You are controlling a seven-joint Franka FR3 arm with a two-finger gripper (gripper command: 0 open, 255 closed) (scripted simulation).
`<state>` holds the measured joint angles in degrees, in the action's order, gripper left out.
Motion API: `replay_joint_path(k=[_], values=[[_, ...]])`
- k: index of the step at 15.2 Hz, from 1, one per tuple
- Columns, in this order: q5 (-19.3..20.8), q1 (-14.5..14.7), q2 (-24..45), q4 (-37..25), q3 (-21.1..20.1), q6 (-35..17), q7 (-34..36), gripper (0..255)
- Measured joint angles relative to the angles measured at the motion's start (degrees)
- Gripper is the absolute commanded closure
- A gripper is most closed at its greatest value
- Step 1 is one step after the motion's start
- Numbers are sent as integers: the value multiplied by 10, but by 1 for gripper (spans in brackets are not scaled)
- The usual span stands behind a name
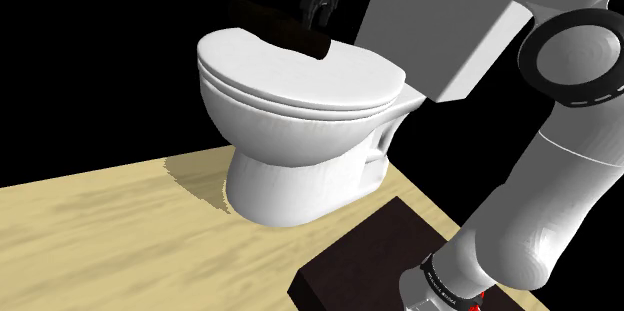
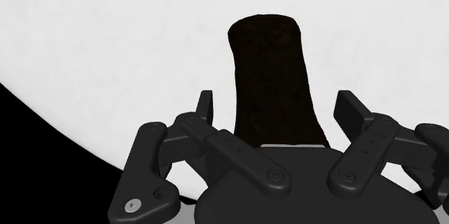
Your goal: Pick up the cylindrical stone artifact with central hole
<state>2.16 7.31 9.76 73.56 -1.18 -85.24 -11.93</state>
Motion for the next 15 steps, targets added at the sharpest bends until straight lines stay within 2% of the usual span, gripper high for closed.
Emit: replay_joint_path(k=[2, 7, 8, 15], values=[[0, 1, 9, -1, -1, -8, -1, 0], [0, 1, -4, 53, -2, -50, 0, 0], [0, 1, -5, 59, -1, -54, 0, 255], [0, 1, -6, 64, -2, -59, 0, 255]])
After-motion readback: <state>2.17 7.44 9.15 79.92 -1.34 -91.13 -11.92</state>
